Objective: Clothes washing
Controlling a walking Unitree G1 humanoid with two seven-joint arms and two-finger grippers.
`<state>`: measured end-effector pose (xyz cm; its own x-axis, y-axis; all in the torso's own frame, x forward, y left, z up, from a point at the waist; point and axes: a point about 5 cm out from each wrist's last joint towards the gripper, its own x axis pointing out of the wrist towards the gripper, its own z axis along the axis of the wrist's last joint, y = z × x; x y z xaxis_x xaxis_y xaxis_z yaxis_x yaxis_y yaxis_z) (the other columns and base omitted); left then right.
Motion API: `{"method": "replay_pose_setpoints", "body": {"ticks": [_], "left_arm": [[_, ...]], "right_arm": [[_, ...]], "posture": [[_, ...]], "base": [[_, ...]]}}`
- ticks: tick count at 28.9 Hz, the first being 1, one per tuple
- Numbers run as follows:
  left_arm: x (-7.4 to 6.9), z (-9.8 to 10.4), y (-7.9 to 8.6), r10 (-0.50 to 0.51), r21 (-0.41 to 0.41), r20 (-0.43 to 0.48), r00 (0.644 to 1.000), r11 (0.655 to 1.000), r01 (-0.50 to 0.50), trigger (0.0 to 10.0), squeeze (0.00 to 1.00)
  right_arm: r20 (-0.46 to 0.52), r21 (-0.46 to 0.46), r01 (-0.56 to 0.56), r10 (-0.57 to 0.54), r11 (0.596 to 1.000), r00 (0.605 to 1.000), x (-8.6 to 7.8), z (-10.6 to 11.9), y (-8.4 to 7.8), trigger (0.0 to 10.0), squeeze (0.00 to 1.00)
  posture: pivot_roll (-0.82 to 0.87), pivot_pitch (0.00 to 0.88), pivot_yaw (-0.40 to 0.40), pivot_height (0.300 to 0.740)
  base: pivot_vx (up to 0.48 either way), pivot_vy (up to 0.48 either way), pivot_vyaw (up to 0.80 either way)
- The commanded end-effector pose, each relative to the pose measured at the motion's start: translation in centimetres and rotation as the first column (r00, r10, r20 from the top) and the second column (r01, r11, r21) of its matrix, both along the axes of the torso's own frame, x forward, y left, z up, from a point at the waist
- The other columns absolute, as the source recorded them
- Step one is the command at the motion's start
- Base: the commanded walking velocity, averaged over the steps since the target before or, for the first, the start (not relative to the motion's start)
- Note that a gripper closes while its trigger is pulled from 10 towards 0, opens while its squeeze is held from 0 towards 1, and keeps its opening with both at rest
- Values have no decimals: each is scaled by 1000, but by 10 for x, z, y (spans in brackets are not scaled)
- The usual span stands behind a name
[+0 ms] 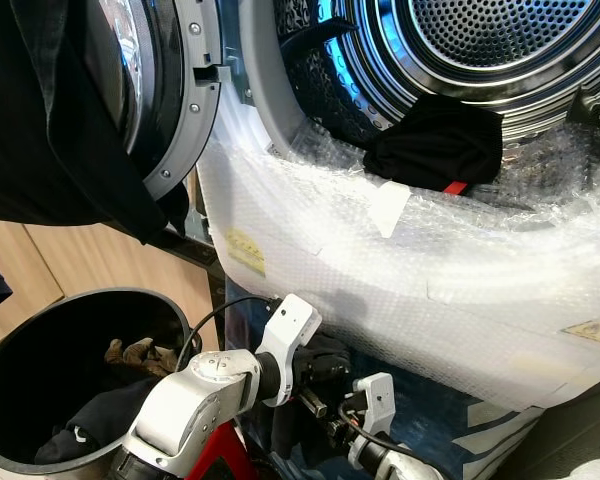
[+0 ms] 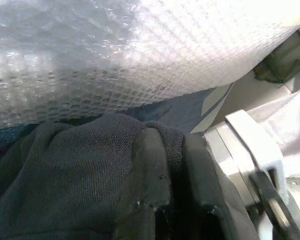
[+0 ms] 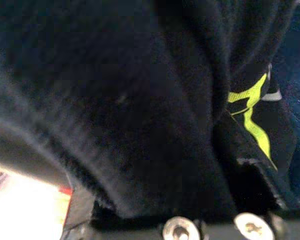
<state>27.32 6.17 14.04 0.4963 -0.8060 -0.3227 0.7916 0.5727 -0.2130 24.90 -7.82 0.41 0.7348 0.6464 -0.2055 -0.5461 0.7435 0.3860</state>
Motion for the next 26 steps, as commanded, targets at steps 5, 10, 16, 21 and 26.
{"method": "replay_pose_setpoints", "body": {"ticks": [5,10,16,21,26], "left_arm": [[5,9,1,24,-8,50,998,1000,-23,0,0],[6,9,4,44,-7,56,997,999,-43,0,0],[8,12,5,50,3,77,996,999,-50,0,0],[8,15,4,55,0,92,994,998,-56,0,0],[11,16,7,82,9,109,991,996,-84,0,0]], "right_arm": [[20,4,-29,29,1000,999,-1,3,3,0,0],[24,8,-29,28,1000,999,1,5,3,0,0],[26,11,-48,48,999,999,0,5,7,0,0],[31,10,-53,53,999,998,0,6,9,0,0],[37,11,-35,34,999,999,4,8,7,0,0]], "posture": [[3,0,-37,740],[6,0,-40,740],[9,0,-44,740],[9,0,-44,740],[8,0,-43,740]], "base": [[0,0,0],[0,0,0],[0,0,0],[0,0,0],[0,0,0]]}}
